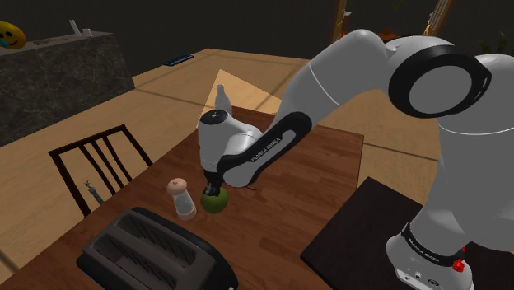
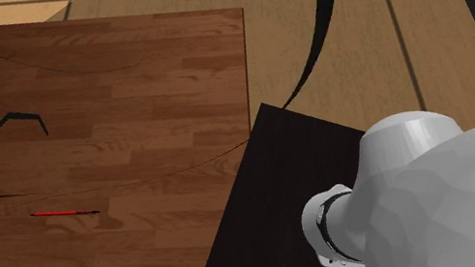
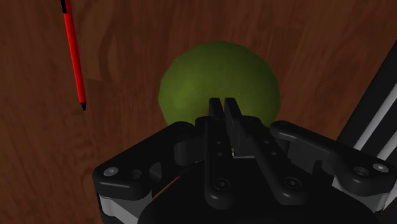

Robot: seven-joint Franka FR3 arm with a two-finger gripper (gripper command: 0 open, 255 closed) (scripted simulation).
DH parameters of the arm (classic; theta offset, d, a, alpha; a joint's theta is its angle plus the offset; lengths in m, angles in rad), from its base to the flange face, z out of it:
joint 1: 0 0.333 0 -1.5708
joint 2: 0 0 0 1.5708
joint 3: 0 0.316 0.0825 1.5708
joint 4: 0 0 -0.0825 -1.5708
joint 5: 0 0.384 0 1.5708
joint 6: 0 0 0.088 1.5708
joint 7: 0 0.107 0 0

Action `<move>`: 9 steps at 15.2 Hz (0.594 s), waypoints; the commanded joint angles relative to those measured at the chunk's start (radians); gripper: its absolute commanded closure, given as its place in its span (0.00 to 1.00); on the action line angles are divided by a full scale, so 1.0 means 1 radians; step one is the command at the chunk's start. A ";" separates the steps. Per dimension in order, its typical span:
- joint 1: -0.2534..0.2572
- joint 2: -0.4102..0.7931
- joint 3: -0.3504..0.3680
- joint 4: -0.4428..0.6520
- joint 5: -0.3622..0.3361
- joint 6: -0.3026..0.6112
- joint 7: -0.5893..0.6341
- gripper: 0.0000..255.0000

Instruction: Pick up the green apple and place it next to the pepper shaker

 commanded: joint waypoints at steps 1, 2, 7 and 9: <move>0.004 0.019 -0.004 -0.002 -0.006 0.022 0.006 1.00; 0.005 0.029 -0.006 -0.003 -0.009 0.032 0.009 1.00; 0.006 0.033 -0.007 -0.003 -0.010 0.036 0.010 1.00; 0.006 0.033 -0.007 -0.003 -0.010 0.036 0.010 1.00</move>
